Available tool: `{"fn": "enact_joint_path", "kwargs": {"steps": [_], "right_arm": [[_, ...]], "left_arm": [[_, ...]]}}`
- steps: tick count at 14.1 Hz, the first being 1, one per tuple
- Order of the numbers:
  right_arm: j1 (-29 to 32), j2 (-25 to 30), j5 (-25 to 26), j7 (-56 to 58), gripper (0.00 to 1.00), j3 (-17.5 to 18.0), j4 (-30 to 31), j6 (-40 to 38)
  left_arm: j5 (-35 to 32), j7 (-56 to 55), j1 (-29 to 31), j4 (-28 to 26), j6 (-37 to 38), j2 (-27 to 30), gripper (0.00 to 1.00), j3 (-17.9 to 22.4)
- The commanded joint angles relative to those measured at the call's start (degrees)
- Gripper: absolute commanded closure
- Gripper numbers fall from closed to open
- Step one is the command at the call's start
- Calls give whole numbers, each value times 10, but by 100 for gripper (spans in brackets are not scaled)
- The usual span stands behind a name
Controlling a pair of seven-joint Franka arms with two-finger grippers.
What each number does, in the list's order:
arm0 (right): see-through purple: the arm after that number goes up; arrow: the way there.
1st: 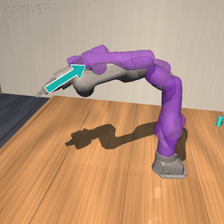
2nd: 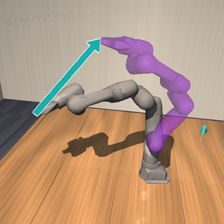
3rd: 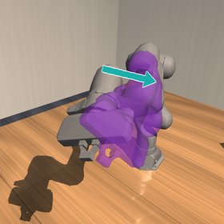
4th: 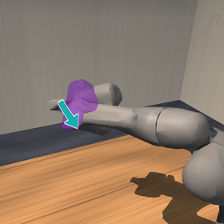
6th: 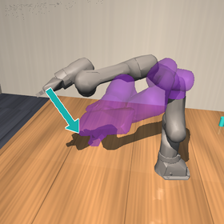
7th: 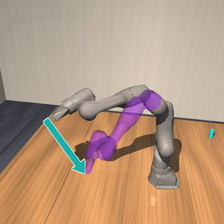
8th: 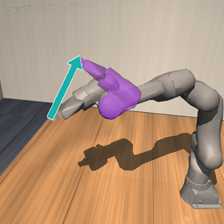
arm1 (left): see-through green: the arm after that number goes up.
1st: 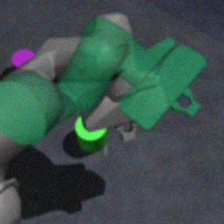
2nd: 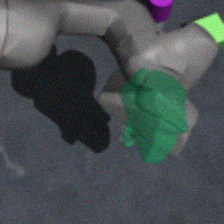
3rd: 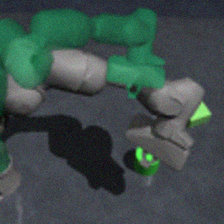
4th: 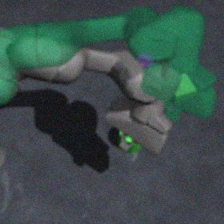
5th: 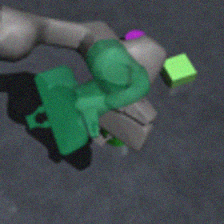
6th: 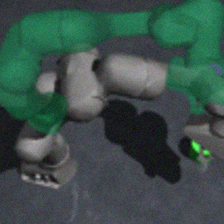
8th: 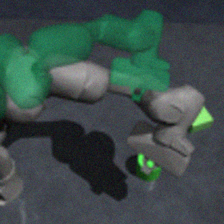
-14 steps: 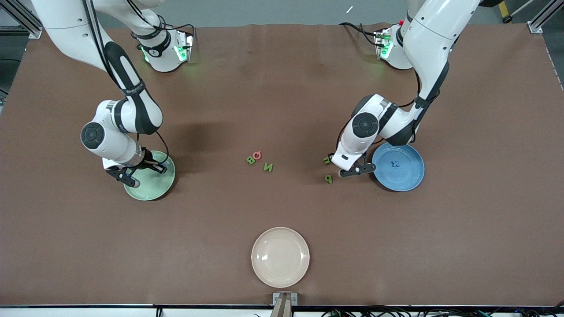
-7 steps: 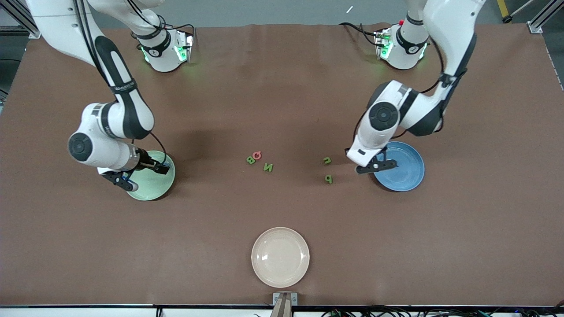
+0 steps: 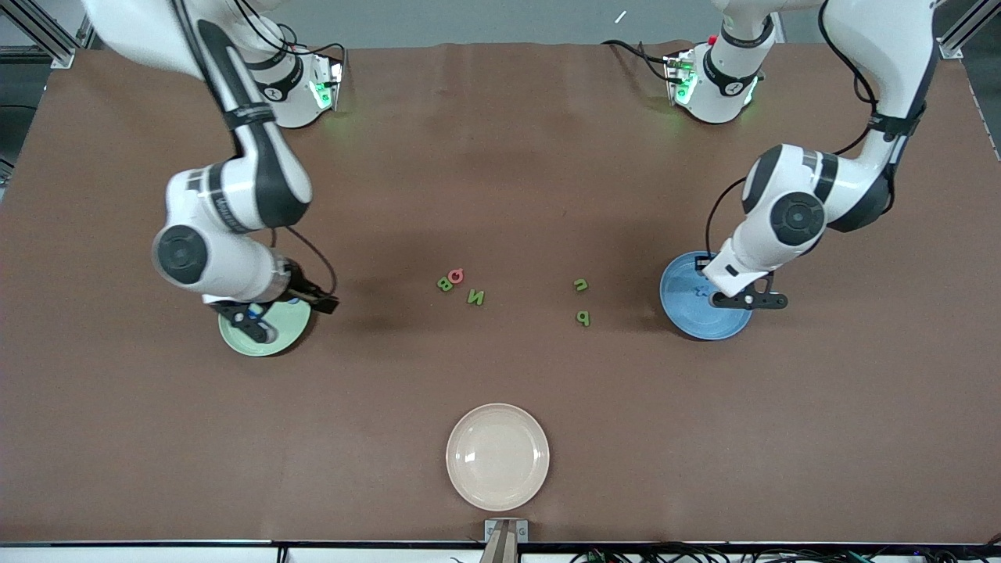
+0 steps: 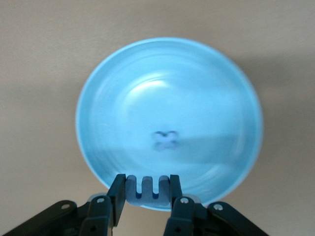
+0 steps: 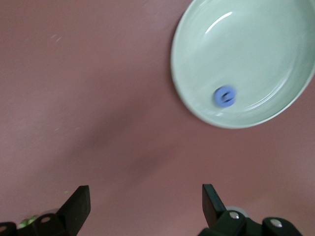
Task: Sort upper and lower case letters into plates
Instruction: 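Place the m with the left gripper while the right gripper grasps green B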
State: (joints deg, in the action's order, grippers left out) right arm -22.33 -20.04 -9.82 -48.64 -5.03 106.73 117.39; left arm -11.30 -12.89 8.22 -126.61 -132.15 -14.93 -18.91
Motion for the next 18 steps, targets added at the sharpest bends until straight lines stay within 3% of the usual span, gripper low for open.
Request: {"fn": "enact_joint_path", "kwargs": {"steps": [1,5,10,15,16,17,18], "right_arm": [[-52,-17,10,-54,0,-4,4,37],[-124,-56,11,-129,0,-5,7,114],[-174,-121,18,-219,0,-8,8,208],[-196,-141,18,-239,4,-10,14,229],[-198,-143,18,-239,6,-10,16,231],[-201,-144,18,-243,8,-10,18,238],[-203,-148,18,-251,9,-10,19,245]], "left_arm": [[-7,45,32,-42,-70,-1,88,-17],[-14,70,40,-51,-136,-33,88,-14],[-108,68,69,-50,-163,-67,86,-16],[-108,67,67,-50,-163,-70,82,-17],[-108,68,67,-50,-163,-70,75,-17],[-108,69,65,-48,-163,-68,58,-18],[-108,69,65,-47,-163,-63,32,-21]]}}
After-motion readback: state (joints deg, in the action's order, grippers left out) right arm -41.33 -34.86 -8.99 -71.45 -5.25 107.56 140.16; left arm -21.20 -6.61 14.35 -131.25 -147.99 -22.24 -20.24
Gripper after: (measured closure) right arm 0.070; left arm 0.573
